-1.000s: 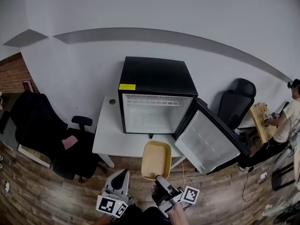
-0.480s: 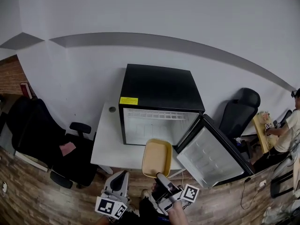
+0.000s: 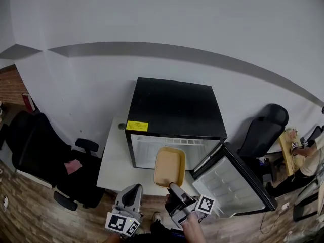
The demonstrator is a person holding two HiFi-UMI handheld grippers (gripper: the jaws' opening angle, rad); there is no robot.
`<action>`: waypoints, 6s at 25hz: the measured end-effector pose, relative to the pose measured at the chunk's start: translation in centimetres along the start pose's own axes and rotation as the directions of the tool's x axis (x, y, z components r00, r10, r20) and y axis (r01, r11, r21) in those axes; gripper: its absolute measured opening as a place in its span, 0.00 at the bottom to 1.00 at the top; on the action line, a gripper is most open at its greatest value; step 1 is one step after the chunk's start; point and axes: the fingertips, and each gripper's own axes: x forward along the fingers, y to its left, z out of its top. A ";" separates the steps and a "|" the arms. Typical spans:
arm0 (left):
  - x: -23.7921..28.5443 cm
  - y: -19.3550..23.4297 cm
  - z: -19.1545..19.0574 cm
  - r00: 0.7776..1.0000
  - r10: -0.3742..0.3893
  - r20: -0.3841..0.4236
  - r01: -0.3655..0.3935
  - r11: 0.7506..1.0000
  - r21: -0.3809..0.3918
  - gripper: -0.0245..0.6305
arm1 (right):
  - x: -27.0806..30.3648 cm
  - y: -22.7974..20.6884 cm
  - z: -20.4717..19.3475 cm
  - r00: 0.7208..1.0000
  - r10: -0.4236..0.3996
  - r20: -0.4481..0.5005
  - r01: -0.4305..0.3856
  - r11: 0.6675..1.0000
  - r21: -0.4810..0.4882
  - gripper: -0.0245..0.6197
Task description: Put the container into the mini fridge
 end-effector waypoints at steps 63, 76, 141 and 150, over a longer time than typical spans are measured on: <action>2.9 2.3 -0.9 0.997 0.073 -0.015 -0.074 0.996 -0.044 0.05 | 7.3 -2.0 11.3 0.989 -0.139 0.058 0.150 0.879 -0.452 0.46; 3.1 2.0 0.3 0.998 0.056 -0.008 -0.056 0.998 -0.009 0.05 | 6.3 -1.9 10.9 0.818 -0.392 0.422 0.452 -0.017 -0.892 0.46; -7.6 -3.0 0.2 0.999 0.017 -0.048 -0.016 1.000 0.020 0.05 | -9.4 7.3 -6.0 0.863 -0.312 0.399 0.452 0.119 -0.884 0.07; -6.6 -4.8 0.2 0.999 0.025 -0.044 -0.024 0.999 0.027 0.05 | -10.3 7.0 -5.0 0.869 -0.317 0.379 0.432 0.114 -0.895 0.06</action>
